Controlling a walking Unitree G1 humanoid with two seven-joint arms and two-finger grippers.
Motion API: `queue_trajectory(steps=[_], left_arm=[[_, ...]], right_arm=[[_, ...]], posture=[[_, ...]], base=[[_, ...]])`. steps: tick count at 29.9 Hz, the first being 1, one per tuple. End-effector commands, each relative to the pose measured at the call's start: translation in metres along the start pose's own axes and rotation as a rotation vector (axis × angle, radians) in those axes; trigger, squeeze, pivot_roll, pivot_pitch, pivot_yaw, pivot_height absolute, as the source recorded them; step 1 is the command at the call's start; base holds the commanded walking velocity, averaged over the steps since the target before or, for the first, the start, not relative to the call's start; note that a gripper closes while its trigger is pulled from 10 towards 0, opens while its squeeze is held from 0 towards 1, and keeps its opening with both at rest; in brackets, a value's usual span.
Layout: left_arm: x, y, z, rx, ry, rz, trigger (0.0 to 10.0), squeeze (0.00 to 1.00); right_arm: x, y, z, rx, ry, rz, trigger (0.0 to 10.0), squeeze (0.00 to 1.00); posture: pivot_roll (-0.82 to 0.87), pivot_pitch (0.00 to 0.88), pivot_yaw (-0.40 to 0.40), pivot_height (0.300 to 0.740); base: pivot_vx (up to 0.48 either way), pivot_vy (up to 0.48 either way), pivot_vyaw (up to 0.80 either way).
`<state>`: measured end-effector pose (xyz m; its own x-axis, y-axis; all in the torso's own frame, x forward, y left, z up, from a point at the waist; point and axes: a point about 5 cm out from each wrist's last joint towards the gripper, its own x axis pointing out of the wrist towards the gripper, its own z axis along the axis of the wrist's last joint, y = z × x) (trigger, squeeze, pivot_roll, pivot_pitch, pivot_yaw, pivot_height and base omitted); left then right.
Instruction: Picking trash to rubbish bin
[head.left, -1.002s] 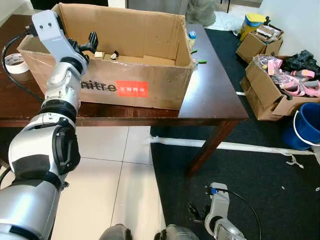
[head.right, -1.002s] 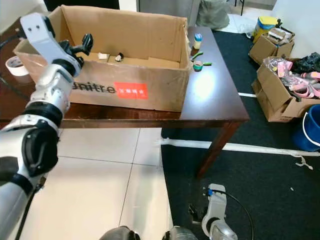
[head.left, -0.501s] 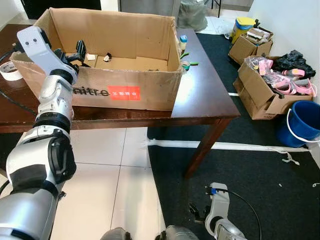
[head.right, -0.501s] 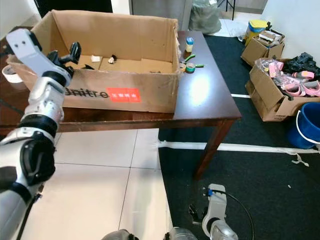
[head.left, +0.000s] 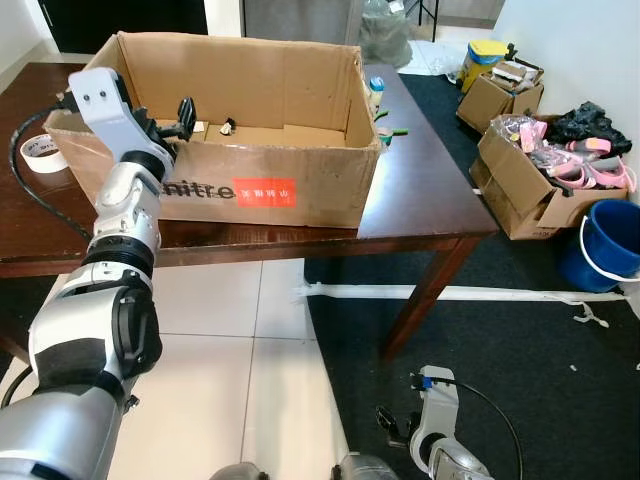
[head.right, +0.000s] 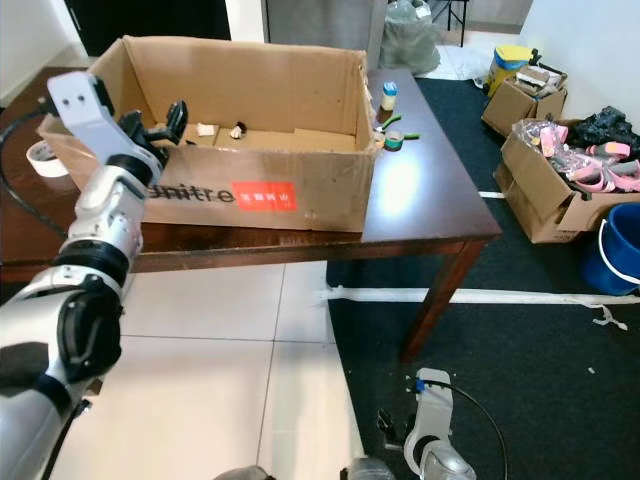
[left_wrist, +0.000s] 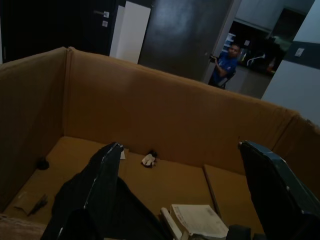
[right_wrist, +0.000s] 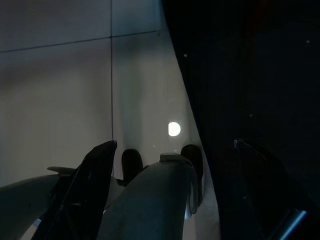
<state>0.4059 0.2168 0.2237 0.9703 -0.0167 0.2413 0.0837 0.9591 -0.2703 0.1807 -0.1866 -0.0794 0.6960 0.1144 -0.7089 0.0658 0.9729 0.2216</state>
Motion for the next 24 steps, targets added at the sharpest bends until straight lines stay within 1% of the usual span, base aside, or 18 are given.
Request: queue_trajectory(steps=[1,2,3,4,5,6,7,8,9,13,15,16,18,20,22,24], left_arm=[[-0.012,0.005,-0.029,-0.072,0.091,0.028,10.0,0.00],[-0.007,0.000,-0.018,-0.104,0.025,-0.013,10.0,0.00],[-0.004,-0.004,-0.010,-0.124,-0.021,-0.042,10.0,0.00],[-0.004,-0.004,-0.010,-0.124,-0.021,-0.042,10.0,0.00],[0.004,-0.013,0.008,-0.149,-0.104,-0.096,10.0,0.00],[0.004,-0.013,0.008,-0.149,-0.104,-0.096,10.0,0.00],[0.007,-0.018,0.018,-0.156,-0.147,-0.123,10.0,0.00],[0.010,-0.022,0.024,-0.158,-0.169,-0.140,10.0,0.00],[0.010,-0.022,0.024,-0.158,-0.169,-0.140,10.0,0.00],[0.016,-0.034,0.045,-0.164,-0.245,-0.199,10.0,0.00],[0.017,-0.036,0.050,-0.151,-0.260,-0.211,10.0,0.00],[0.017,-0.036,0.050,-0.151,-0.260,-0.211,10.0,0.00],[0.017,-0.033,0.049,-0.119,-0.246,-0.194,10.0,0.00],[0.015,-0.025,0.044,-0.087,-0.221,-0.157,10.0,0.00],[0.009,-0.010,0.036,-0.081,-0.192,-0.106,10.0,0.00],[0.008,-0.007,0.035,-0.081,-0.186,-0.096,10.0,0.00]], right_arm=[[-0.002,-0.004,-0.003,0.004,0.013,-0.011,10.0,0.00],[-0.002,-0.004,-0.003,0.003,0.013,-0.010,10.0,0.00],[-0.002,-0.004,-0.003,0.002,0.013,-0.010,10.0,0.00],[-0.002,-0.004,-0.003,0.002,0.013,-0.010,10.0,0.00],[-0.002,-0.004,-0.003,0.001,0.014,-0.008,10.0,0.00],[-0.002,-0.004,-0.003,0.001,0.014,-0.008,10.0,0.00],[-0.002,-0.004,-0.003,0.001,0.015,-0.007,10.0,0.00],[-0.002,-0.004,-0.003,0.000,0.016,-0.007,10.0,0.00],[-0.002,-0.004,-0.003,0.000,0.016,-0.007,10.0,0.00],[-0.002,-0.003,-0.004,0.001,0.016,-0.007,10.0,0.00],[-0.002,-0.002,-0.004,0.004,0.015,-0.008,10.0,0.00],[-0.002,-0.002,-0.004,0.004,0.015,-0.008,10.0,0.00],[-0.002,-0.002,-0.004,0.007,0.013,-0.006,10.0,0.00],[-0.001,-0.001,-0.004,0.010,0.013,-0.005,10.0,0.00],[-0.001,-0.001,-0.004,0.013,0.012,-0.005,10.0,0.00],[-0.001,-0.001,-0.004,0.015,0.012,-0.004,10.0,0.00]], posture=[[0.05,0.078,-0.049,0.740],[0.05,0.078,-0.049,0.740],[0.05,0.078,-0.049,0.740],[0.05,0.078,-0.049,0.740],[0.05,0.075,-0.049,0.740],[0.05,0.075,-0.049,0.740],[0.05,0.075,-0.049,0.740],[0.05,0.075,-0.049,0.740],[0.05,0.075,-0.049,0.740],[0.04,0.069,-0.040,0.740],[0.04,0.069,-0.040,0.740],[0.04,0.069,-0.040,0.740],[0.04,0.071,-0.037,0.740],[0.04,0.071,-0.037,0.740],[0.05,0.078,-0.037,0.740],[0.05,0.078,-0.037,0.740]], base=[[0.000,0.000,0.00],[0.000,0.000,0.00],[0.000,0.000,0.00],[0.000,0.000,0.00],[0.000,0.000,0.00],[0.000,0.000,0.00],[0.000,0.000,0.00],[0.000,0.000,0.00],[0.000,0.000,0.00],[0.000,0.000,0.00],[0.000,0.000,0.00],[0.000,0.000,0.00],[0.000,0.000,0.00],[0.000,0.000,0.00],[0.000,0.268,0.00],[0.000,0.266,0.00]])
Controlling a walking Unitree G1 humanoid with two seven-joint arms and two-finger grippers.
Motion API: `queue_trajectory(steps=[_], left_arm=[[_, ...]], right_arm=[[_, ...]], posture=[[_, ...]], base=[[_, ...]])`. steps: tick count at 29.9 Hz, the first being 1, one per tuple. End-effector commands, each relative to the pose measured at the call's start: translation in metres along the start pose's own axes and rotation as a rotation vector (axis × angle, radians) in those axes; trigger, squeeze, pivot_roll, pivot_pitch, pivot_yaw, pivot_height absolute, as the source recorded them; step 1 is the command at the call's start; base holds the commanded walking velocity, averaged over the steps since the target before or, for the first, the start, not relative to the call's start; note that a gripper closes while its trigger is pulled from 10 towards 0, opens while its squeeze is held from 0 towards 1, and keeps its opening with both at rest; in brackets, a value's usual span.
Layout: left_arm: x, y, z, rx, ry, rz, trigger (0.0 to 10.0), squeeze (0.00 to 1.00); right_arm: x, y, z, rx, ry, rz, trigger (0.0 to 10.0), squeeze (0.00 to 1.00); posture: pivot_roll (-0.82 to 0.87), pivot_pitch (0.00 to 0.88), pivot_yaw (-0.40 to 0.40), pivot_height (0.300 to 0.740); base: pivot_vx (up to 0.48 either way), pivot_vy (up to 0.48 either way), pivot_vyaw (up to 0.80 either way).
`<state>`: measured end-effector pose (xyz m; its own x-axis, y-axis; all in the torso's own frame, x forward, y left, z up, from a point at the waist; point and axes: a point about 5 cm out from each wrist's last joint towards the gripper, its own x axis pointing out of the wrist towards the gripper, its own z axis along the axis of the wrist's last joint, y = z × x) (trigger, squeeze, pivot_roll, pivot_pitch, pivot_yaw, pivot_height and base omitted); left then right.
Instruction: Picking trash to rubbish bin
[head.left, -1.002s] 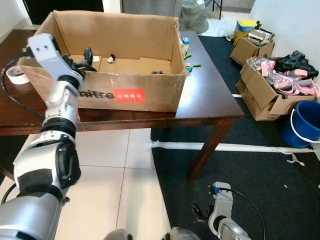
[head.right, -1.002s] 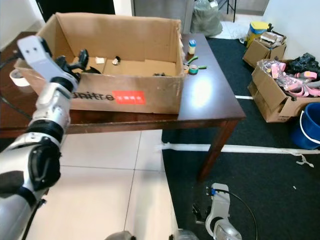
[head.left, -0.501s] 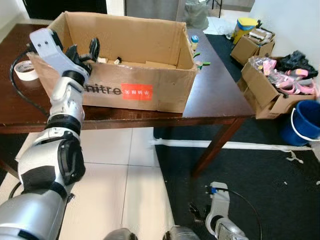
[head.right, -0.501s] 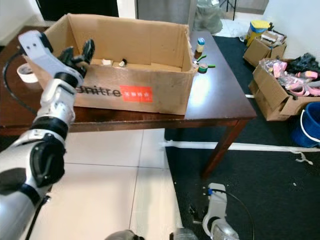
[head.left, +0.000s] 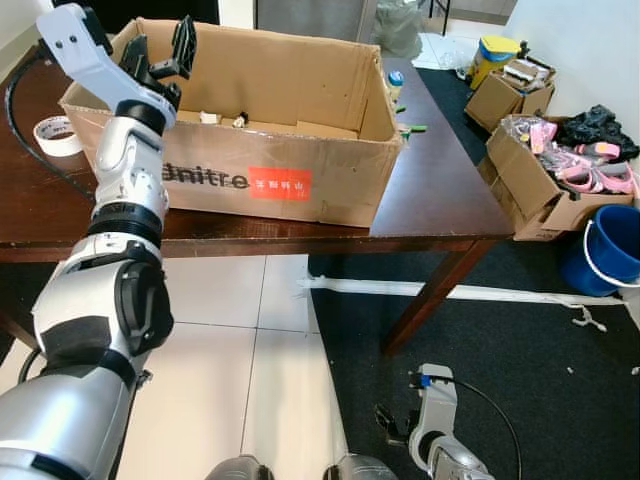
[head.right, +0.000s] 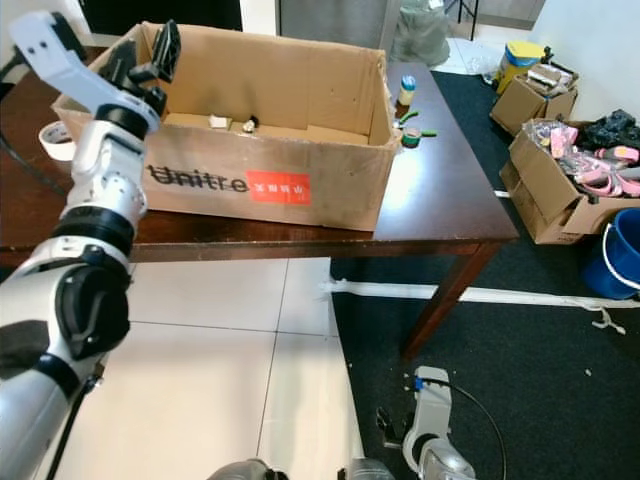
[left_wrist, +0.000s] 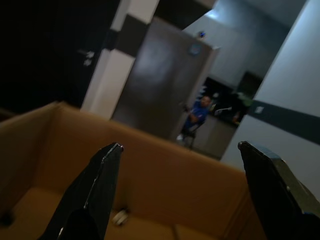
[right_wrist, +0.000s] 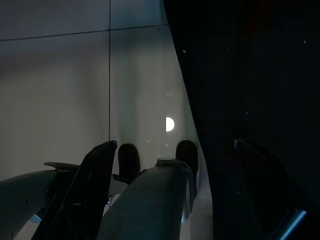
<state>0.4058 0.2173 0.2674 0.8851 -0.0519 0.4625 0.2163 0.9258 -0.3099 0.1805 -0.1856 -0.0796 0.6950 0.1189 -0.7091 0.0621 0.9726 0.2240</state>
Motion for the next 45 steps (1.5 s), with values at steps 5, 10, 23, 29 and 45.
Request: queue_trajectory(steps=[5,10,23,29,45], left_arm=[[-0.011,0.014,-0.010,0.026,0.059,0.049,10.0,0.00],[-0.011,0.012,-0.013,0.029,0.064,0.044,10.0,0.00],[-0.005,0.004,-0.008,0.029,0.039,0.007,10.0,0.00],[0.000,-0.001,-0.006,0.014,0.033,0.010,10.0,0.00],[-0.002,-0.017,-0.022,-0.027,0.085,-0.083,10.0,0.00]], right_arm=[[-0.001,-0.002,-0.004,0.016,0.011,-0.006,10.0,0.00],[-0.001,-0.002,-0.004,0.014,0.012,-0.004,10.0,0.00],[-0.003,-0.003,-0.006,0.031,0.013,-0.014,10.0,0.00],[0.000,0.000,-0.001,-0.014,0.019,0.009,10.0,0.00],[0.000,0.000,-0.003,0.048,0.016,-0.014,10.0,0.00]], posture=[[0.05,0.078,-0.037,0.740],[0.06,0.081,-0.041,0.740],[0.05,0.064,-0.039,0.740],[0.04,0.054,-0.037,0.740],[0.05,0.035,-0.026,0.740]], base=[[0.000,0.337,0.00],[0.000,0.370,0.00],[0.000,0.380,0.00],[0.000,0.397,0.00],[0.000,0.203,0.00]])
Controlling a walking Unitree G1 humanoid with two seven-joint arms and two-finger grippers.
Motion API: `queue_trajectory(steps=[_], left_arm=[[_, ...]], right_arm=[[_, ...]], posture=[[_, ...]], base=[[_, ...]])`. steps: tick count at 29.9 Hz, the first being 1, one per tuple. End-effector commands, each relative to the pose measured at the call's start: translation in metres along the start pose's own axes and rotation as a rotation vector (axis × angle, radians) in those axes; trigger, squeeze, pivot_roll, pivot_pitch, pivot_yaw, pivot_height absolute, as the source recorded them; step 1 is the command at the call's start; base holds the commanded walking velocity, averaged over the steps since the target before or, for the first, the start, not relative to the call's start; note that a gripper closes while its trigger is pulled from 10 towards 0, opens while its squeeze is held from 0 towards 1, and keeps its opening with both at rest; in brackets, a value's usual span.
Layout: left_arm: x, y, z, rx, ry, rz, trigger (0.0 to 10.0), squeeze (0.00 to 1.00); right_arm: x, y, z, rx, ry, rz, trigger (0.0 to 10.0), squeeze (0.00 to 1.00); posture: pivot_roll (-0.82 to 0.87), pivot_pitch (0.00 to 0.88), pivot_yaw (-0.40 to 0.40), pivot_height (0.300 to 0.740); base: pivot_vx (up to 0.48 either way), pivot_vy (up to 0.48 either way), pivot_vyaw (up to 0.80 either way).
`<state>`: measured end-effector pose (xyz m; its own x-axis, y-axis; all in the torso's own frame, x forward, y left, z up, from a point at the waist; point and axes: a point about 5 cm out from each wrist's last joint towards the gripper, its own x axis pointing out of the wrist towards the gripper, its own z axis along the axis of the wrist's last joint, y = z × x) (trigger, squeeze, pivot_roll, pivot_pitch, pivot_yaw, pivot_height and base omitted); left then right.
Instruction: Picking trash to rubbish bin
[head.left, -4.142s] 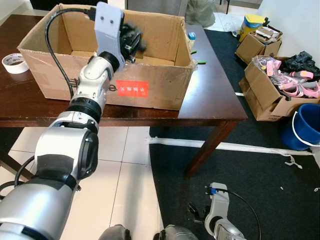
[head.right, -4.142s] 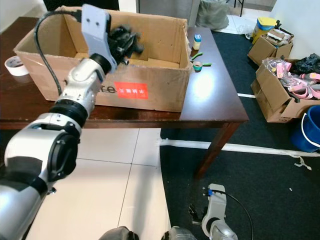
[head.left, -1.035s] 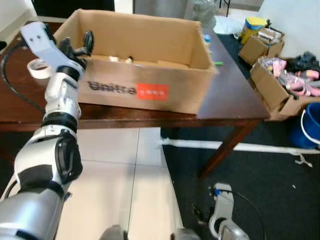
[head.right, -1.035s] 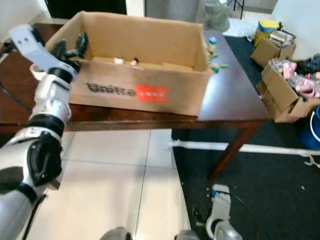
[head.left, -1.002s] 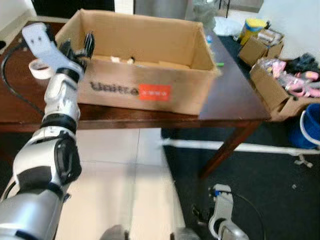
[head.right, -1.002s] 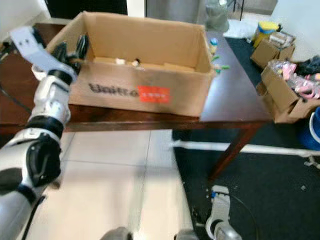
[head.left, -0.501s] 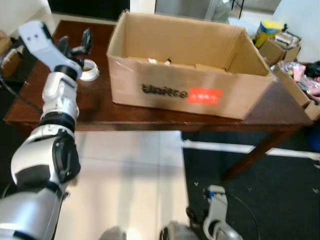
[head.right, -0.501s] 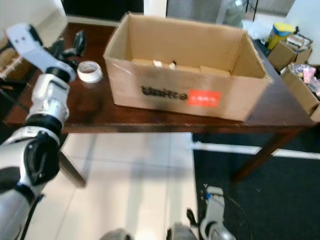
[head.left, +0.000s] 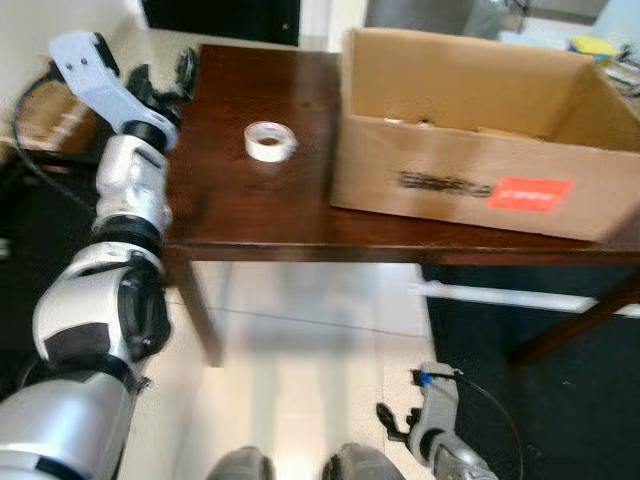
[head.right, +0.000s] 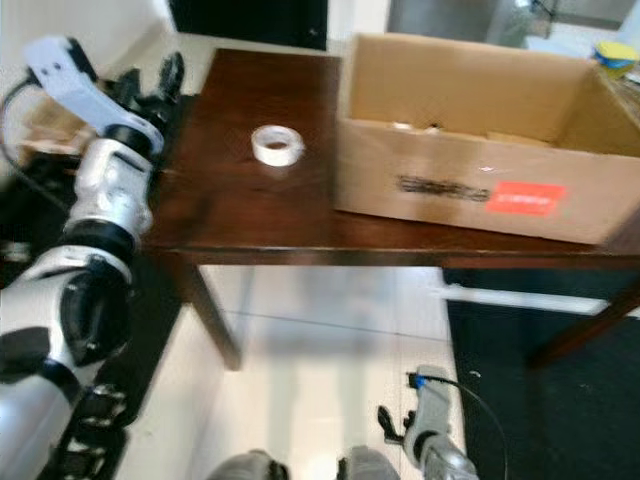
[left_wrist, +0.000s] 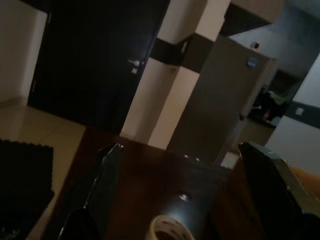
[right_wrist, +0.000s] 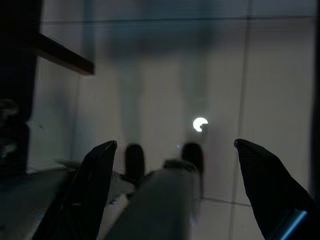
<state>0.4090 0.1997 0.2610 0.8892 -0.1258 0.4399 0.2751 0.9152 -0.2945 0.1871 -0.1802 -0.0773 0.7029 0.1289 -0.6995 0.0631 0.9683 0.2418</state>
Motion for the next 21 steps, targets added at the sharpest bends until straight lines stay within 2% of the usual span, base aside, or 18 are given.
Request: queue_trajectory(steps=[1,2,5,7,9,10,12,15,20,21], left_arm=[[-0.004,-0.006,-0.015,-0.026,0.058,-0.036,10.0,0.00],[-0.005,-0.008,-0.019,-0.035,0.071,-0.044,10.0,0.00],[-0.016,-0.025,-0.053,-0.110,0.202,-0.160,10.0,0.00],[-0.037,-0.036,-0.083,-0.168,0.308,-0.273,10.0,0.00],[-0.053,-0.041,-0.101,-0.225,0.362,-0.330,10.0,0.00],[-0.063,-0.041,-0.110,-0.299,0.398,-0.353,10.0,0.00],[-0.068,-0.042,-0.114,-0.329,0.412,-0.378,10.0,0.00],[-0.091,-0.044,-0.129,-0.373,0.485,-0.485,10.0,0.00],[-0.100,-0.040,-0.138,-0.344,0.547,-0.455,10.0,0.00],[-0.103,-0.044,-0.140,-0.321,0.555,-0.486,10.0,0.00]], right_arm=[[-0.004,-0.006,-0.008,0.036,0.027,-0.026,10.0,0.00],[-0.004,-0.006,-0.008,0.034,0.028,-0.025,10.0,0.00],[-0.002,-0.005,-0.004,-0.011,0.028,-0.013,10.0,0.00],[-0.003,-0.006,-0.005,0.000,0.028,-0.018,10.0,0.00],[-0.003,-0.007,-0.006,0.022,0.026,-0.024,10.0,0.00],[-0.003,-0.007,-0.007,0.037,0.024,-0.028,10.0,0.00],[-0.003,-0.006,-0.007,0.037,0.025,-0.027,10.0,0.00],[-0.003,-0.005,-0.005,0.015,0.027,-0.016,10.0,0.00],[-0.003,-0.006,-0.005,0.024,0.024,-0.018,10.0,0.00],[-0.003,-0.006,-0.005,0.033,0.022,-0.019,10.0,0.00]], posture=[[0.05,0.035,-0.026,0.740],[0.05,0.035,-0.026,0.740],[0.05,0.031,-0.024,0.740],[0.05,0.031,-0.024,0.740],[0.05,0.031,-0.024,0.740],[0.06,0.035,-0.021,0.740],[0.06,0.035,-0.021,0.740],[0.06,0.041,-0.021,0.740],[0.06,0.045,-0.023,0.740],[0.06,0.045,-0.023,0.740]], base=[[0.000,0.000,0.00],[0.000,0.000,0.00],[0.000,0.000,0.00],[0.000,0.000,0.00],[0.000,0.000,0.00],[0.000,0.000,0.00],[0.000,0.000,0.00],[0.000,0.000,0.00],[0.000,0.000,0.00],[0.000,-0.461,0.00]])
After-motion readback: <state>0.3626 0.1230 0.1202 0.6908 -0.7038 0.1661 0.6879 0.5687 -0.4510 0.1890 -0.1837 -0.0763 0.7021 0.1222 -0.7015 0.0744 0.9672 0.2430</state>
